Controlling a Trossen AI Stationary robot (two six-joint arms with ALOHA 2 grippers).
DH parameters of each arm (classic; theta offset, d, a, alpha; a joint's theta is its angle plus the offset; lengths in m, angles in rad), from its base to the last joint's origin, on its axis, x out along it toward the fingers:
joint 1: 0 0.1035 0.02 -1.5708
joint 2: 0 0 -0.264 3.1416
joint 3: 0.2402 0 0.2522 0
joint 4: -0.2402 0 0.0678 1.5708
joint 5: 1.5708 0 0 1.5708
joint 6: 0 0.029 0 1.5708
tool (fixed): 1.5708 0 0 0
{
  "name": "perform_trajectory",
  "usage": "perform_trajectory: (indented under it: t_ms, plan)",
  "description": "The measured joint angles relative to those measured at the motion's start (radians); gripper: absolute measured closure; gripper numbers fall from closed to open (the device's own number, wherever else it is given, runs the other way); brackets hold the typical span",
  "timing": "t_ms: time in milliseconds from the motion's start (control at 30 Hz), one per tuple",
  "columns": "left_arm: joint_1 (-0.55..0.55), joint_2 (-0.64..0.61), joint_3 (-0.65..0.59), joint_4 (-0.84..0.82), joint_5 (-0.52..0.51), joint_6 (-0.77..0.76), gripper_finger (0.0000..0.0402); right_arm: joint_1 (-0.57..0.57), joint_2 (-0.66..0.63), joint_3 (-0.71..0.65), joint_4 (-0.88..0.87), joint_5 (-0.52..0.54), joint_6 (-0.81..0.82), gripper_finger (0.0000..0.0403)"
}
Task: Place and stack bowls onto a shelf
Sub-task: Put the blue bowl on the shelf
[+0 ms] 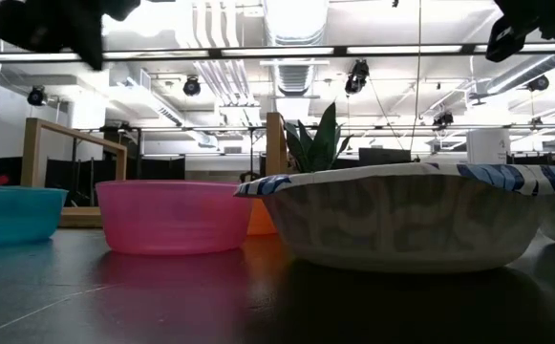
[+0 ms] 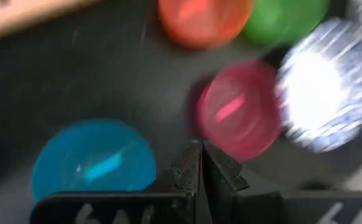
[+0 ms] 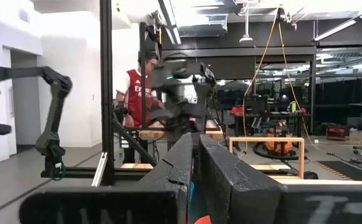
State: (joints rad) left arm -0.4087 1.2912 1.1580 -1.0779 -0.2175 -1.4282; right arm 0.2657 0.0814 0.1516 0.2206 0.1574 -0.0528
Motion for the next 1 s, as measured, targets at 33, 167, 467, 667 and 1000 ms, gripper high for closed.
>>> perform_trajectory:
  t_ms: [33,167,467,667,1000]
  plan:
    - [-0.025,0.050,0.028,-0.035,0.005,-0.017,0.0402,0.000,0.000,0.000,0.000,0.000,0.000,0.0385]
    - [-0.090,0.227,0.143,-0.178,0.041,-0.093,0.0397,0.000,0.000,0.000,0.000,0.000,0.000,0.0385]
    - [-0.111,0.416,0.232,-0.247,0.127,-0.080,0.0308,0.000,0.000,0.000,-0.001,0.000,0.016,0.0385]
    - [-0.111,0.425,0.165,-0.246,0.138,-0.130,0.0242,0.000,0.000,0.001,-0.002,0.000,0.019,0.0385]
    - [-0.111,0.423,0.045,-0.085,0.139,-0.128,0.0236,0.000,0.000,0.001,-0.003,0.000,0.027,0.0385]
